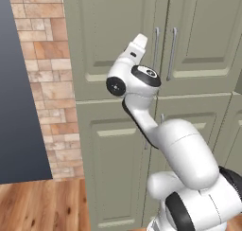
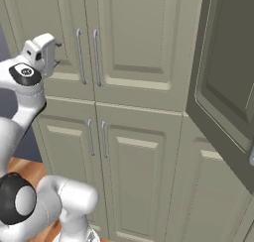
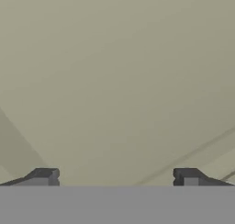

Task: Close all open cabinet doors.

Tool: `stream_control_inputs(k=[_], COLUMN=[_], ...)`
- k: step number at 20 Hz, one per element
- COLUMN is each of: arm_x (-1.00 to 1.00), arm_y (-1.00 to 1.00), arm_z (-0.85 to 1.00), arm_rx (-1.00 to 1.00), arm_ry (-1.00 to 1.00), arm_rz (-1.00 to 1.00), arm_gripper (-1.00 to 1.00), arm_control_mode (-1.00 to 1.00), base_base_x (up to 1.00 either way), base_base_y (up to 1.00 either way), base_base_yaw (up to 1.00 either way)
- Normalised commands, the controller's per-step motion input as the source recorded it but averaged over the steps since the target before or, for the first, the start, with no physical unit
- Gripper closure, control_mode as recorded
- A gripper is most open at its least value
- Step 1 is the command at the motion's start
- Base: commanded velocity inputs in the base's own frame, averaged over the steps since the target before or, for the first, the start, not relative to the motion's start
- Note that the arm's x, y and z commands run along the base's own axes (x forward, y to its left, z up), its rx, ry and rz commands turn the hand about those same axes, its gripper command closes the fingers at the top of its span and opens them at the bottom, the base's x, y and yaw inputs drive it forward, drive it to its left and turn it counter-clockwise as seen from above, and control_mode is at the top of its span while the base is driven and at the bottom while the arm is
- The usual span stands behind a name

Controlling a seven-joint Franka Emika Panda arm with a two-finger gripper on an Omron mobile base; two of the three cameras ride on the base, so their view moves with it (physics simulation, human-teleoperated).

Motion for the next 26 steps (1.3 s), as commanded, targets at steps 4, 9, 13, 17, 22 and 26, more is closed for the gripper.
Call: stream_control_inputs(k=[4,9,13,17,22,26], arm_x=[0.63,0.34,-0.2,-0.67,-0.93,-1.0], arm_y=[-0.17,-0.07,0.01,0.14,0.17,0.03], arm_z=[0.0,-0.15,-0.31,-0.35,-0.22,-0.09], arm_rx=[0.08,0.07,0.02,0.0,0.01,0.14], arm_ry=[0.0,0.0,0.0,0.0,-0.03,-0.02], arm_rz=[0.0,0.0,0.0,0.0,-0.01,-0.07], arm_gripper=[-1.0,-1.0,-1.0,-1.0,-1.0,-1.0], arm_control_mode=[-1.0,-1.0,-1.0,-1.0,-1.0,-1.0], base_base_x=[0.0,0.0,0.0,0.0,0.0,0.0], base_base_y=[0.0,0.0,0.0,0.0,0.0,0.0], base_base_yaw=[0.0,0.0,0.0,0.0,0.0,0.0])
